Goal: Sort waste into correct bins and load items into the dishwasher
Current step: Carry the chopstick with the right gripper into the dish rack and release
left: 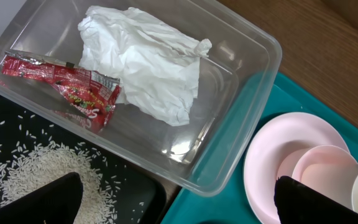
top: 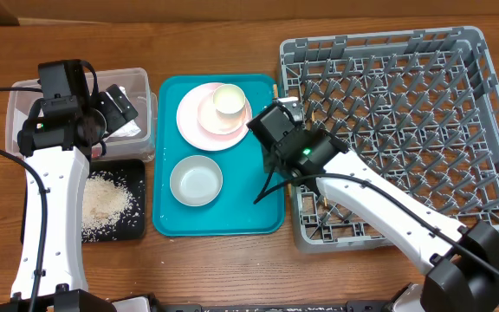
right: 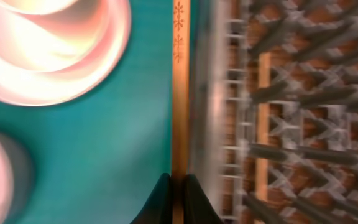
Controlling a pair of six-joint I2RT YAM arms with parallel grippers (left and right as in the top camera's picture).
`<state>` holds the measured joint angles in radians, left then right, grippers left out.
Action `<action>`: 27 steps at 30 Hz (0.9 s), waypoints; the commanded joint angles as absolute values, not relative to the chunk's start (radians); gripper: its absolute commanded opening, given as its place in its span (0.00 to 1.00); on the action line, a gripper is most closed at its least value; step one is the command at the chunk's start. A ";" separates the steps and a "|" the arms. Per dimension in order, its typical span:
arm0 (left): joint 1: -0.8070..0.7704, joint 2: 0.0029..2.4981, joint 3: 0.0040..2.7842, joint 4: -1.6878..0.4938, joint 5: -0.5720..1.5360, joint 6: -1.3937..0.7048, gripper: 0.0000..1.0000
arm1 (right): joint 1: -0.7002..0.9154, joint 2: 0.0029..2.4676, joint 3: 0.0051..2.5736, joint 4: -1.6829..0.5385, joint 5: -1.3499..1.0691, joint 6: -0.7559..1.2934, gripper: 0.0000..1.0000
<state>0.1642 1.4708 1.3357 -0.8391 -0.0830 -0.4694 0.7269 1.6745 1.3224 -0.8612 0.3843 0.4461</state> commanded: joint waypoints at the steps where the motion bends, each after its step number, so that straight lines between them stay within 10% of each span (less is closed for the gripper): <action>1: 0.162 1.468 1.357 -0.838 -0.085 -0.479 1.00 | 0.722 1.644 1.344 -0.890 0.540 0.410 0.04; 27: 0.163 1.468 1.357 -0.838 -0.085 -0.479 1.00 | 0.547 1.644 1.342 -1.011 0.517 0.358 0.04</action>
<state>0.1642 1.4712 1.3357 -0.8394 -0.0834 -0.4694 0.5644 1.6745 1.3224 -1.0138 0.5591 0.3721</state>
